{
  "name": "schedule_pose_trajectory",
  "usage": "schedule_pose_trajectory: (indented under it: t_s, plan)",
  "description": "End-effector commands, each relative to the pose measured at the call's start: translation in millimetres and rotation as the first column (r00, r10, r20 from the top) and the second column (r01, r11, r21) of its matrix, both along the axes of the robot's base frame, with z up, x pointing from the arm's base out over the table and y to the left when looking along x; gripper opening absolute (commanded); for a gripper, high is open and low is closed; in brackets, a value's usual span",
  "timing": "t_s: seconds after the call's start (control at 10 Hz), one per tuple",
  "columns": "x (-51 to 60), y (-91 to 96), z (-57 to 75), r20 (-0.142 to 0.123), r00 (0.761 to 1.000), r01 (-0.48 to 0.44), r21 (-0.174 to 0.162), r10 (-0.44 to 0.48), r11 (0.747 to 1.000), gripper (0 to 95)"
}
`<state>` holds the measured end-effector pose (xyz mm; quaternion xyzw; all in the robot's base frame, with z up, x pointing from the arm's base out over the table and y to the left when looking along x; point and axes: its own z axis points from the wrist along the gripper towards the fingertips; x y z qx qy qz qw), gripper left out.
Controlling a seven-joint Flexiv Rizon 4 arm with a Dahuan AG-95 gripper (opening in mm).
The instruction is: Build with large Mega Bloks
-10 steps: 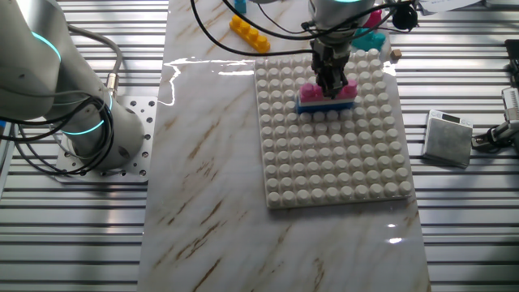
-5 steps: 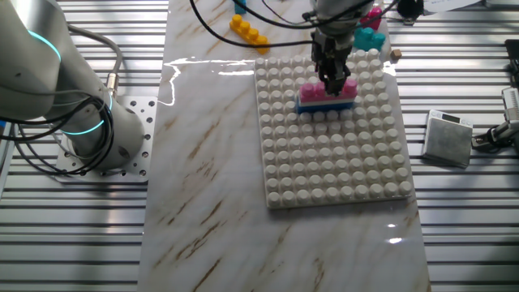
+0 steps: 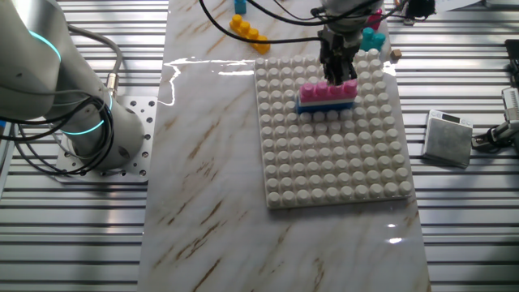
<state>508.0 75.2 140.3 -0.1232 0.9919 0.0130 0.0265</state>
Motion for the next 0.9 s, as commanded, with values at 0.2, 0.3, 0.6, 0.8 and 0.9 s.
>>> schedule_pose_trajectory:
  t_s: [0.2,0.3,0.6,0.8,0.9]
  plan:
    - [1.2,-0.2,-6.2,0.0,1.0,-0.003,0.0,0.003,1.0,0.0]
    - [1.3,-0.2,-7.8,0.0,1.0,-0.004,0.0,0.004,1.0,0.0]
    - [2.6,2.1,-15.1,0.002,1.0,-0.003,-0.006,0.003,1.0,0.0]
    - [3.1,2.8,-21.4,0.004,1.0,-0.006,-0.009,0.006,1.0,0.0]
    - [3.2,2.8,-22.8,0.006,1.0,-0.007,-0.009,0.007,1.0,0.0]
